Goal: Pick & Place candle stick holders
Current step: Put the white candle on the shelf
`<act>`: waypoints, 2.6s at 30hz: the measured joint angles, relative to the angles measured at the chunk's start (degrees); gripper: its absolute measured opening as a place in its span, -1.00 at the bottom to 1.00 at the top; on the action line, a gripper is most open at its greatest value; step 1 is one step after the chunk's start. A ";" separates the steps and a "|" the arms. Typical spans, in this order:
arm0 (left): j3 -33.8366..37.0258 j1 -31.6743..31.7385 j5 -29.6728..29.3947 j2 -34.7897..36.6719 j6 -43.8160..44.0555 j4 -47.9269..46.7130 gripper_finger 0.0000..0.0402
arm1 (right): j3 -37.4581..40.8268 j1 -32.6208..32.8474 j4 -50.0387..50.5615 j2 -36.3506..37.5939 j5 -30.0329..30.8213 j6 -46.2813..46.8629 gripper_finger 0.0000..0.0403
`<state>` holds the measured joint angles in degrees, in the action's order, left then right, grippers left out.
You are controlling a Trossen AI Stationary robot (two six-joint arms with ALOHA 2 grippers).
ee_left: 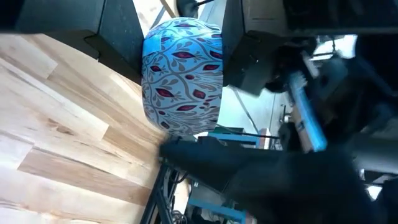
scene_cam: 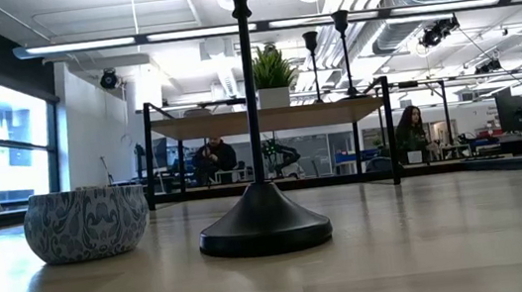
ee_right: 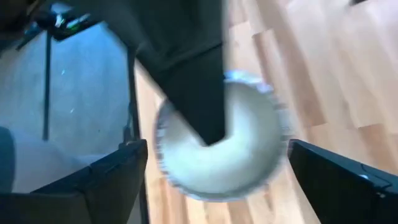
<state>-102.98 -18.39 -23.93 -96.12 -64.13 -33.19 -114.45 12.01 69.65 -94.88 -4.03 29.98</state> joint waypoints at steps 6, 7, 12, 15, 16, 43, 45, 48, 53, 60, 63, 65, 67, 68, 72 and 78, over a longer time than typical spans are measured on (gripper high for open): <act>0.00 -1.23 -5.95 0.00 0.26 0.41 -0.20 | 0.00 0.00 1.50 4.89 8.56 1.03 0.90; 0.00 -1.55 -7.31 0.00 0.34 0.40 -0.20 | 0.00 0.01 1.68 5.86 10.04 1.69 0.91; 0.00 -2.35 -15.27 0.00 1.74 0.74 -0.20 | 0.00 0.88 1.72 9.90 16.87 3.72 0.91; 0.00 -2.74 -21.37 0.00 2.71 0.74 -0.20 | 0.00 2.04 1.72 11.30 19.83 4.32 0.91; 0.00 -2.83 -23.13 0.00 4.13 0.81 -0.20 | 0.00 2.45 1.74 11.61 20.50 4.30 0.91; -0.06 9.60 -40.40 6.79 49.36 -25.51 -0.20 | 0.00 11.65 2.10 11.38 27.83 0.83 0.91; 0.00 11.72 -37.71 6.93 49.74 -26.15 -0.20 | 0.00 12.62 2.14 11.38 28.06 0.92 0.91; 0.03 15.48 -34.04 7.04 51.80 -27.23 -0.20 | 0.00 13.96 2.14 11.38 28.13 1.05 0.91; 5.40 21.58 -29.61 6.90 53.01 -25.82 -0.20 | 0.00 16.10 2.16 11.40 28.57 1.66 0.91; 18.13 26.01 -24.36 6.78 51.50 -12.87 -0.20 | 0.00 18.56 2.69 11.80 29.60 2.59 0.91; 22.21 26.10 -24.78 6.82 47.66 -5.97 -0.20 | 0.00 19.47 3.86 12.08 31.02 3.11 0.91; 24.23 25.99 -24.59 6.82 44.61 -2.89 -0.20 | 0.00 19.67 4.39 12.14 31.58 3.26 0.91; 25.92 25.94 -24.55 6.82 41.74 0.41 -0.20 | 0.00 19.69 4.83 12.16 31.76 3.26 0.91; 26.62 25.95 -24.59 6.82 40.48 1.43 -0.20 | 0.00 19.69 4.87 12.16 31.75 3.26 0.91; 29.27 26.05 -24.64 6.82 36.91 4.33 -0.20 | 0.00 19.67 4.85 12.16 31.76 3.26 0.91; 32.48 28.28 -23.14 6.05 35.52 4.72 -0.20 | 0.00 19.67 4.76 12.16 31.76 3.26 0.91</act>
<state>-70.50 9.89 -47.07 -90.06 -28.61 -28.46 -114.45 31.68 74.41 -82.72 27.73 33.23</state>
